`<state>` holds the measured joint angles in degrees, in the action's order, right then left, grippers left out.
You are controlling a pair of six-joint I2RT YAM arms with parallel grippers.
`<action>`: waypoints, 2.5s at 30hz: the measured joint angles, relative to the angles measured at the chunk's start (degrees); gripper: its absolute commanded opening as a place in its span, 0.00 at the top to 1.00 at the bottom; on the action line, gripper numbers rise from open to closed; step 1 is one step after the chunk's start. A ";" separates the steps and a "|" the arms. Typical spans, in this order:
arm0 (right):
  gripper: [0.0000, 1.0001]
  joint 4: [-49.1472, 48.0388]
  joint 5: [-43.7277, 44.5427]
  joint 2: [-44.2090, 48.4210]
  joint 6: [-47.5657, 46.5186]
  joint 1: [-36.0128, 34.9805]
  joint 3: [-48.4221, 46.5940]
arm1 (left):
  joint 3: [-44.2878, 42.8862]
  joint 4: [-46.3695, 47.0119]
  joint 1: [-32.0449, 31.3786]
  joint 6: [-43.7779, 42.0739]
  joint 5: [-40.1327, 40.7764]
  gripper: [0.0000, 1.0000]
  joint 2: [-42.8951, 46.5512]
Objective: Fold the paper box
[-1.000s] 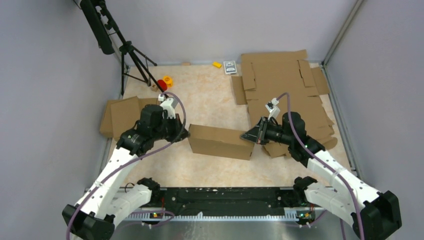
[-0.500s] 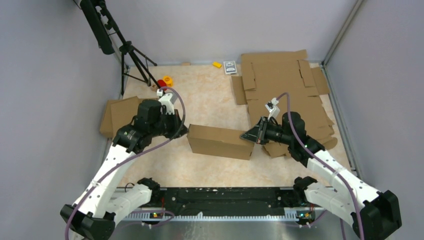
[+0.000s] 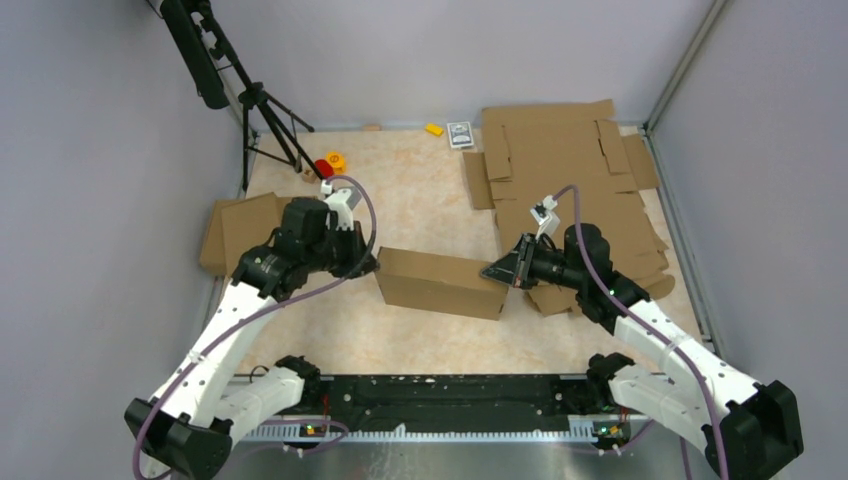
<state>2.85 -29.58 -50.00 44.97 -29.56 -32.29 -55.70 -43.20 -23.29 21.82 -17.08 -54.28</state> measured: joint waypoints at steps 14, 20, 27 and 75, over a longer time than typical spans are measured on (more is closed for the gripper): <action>1.00 -0.04 -0.57 -0.66 -0.46 0.00 -0.42 | -0.98 1.92 0.02 -2.34 -3.32 1.00 -4.85; 1.00 4.33 -2.27 -5.40 -4.20 0.00 -6.71 | 0.57 4.63 0.15 -2.34 -3.45 1.00 -3.19; 1.00 3.13 -4.04 -11.39 -4.98 -3.43 -15.37 | 0.20 3.54 0.04 -2.78 -3.87 1.00 -2.78; 0.37 13.88 5.22 -4.28 -6.67 -6.71 -13.09 | 3.21 4.42 0.00 -2.19 0.33 0.01 8.83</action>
<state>16.73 -24.36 -54.28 38.30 -36.27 -45.39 -52.49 -38.79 -23.29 19.64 -16.75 -45.45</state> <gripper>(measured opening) 0.575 0.908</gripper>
